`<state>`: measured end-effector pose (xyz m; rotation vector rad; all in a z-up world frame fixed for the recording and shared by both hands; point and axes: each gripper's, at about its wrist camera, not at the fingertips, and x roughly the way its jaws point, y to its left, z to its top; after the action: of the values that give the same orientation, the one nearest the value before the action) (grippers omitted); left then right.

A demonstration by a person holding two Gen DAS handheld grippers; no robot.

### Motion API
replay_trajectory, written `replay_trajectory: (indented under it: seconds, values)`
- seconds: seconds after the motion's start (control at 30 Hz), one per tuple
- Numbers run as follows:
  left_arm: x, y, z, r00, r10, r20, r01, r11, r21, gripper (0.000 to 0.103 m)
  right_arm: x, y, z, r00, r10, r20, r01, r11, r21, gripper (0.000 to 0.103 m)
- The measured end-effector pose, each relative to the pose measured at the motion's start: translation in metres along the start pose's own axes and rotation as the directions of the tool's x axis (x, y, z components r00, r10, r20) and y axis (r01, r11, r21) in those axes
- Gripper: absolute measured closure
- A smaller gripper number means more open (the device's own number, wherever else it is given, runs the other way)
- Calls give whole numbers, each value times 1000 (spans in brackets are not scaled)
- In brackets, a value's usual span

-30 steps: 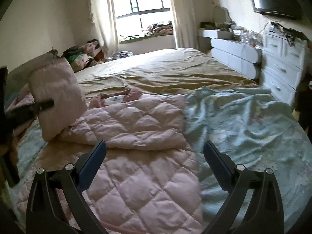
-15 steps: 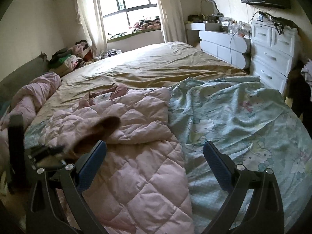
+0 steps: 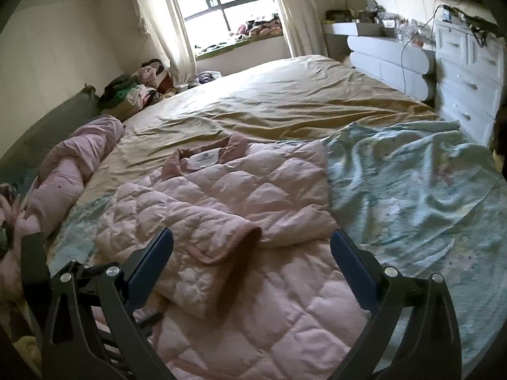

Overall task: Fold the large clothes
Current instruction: 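Lay the sleeve down and open the left gripper, then grasp the ribbed pink hem edge with the right gripper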

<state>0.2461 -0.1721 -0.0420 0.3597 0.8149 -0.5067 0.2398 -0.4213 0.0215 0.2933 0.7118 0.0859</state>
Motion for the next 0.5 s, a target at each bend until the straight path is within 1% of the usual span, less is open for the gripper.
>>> replay_trajectory:
  seconds: [0.13, 0.2, 0.27, 0.3, 0.37, 0.43, 0.47, 0.5]
  values:
    - [-11, 39, -2, 998, 63, -4, -63, 995, -80, 9, 17, 6, 3, 998, 29, -49, -27, 999, 39, 5]
    - [-16, 63, -6, 996, 88, -3, -87, 988, -130, 9, 28, 7, 1, 996, 53, -72, -47, 996, 77, 7]
    - [-19, 81, -9, 994, 111, -8, -111, 979, -171, 9, 40, 8, -2, 992, 72, -99, -61, 992, 109, 15]
    - [-21, 92, -12, 993, 121, -14, -122, 972, -199, 9, 46, 8, -4, 991, 75, -115, -60, 990, 124, 17]
    - [-25, 111, -17, 991, 129, -18, -130, 961, -243, 9, 57, 9, -7, 986, 92, -140, -70, 985, 155, 23]
    - [-29, 131, -24, 989, 146, -22, -146, 947, -285, 9, 68, 12, -10, 982, 102, -161, -74, 982, 172, 25]
    - [-30, 136, -26, 988, 152, -23, -152, 943, -296, 9, 73, 14, -11, 980, 102, -171, -71, 982, 177, 30]
    - [-32, 146, -30, 986, 163, -29, -164, 936, -313, 9, 79, 15, -12, 978, 108, -181, -74, 980, 182, 32]
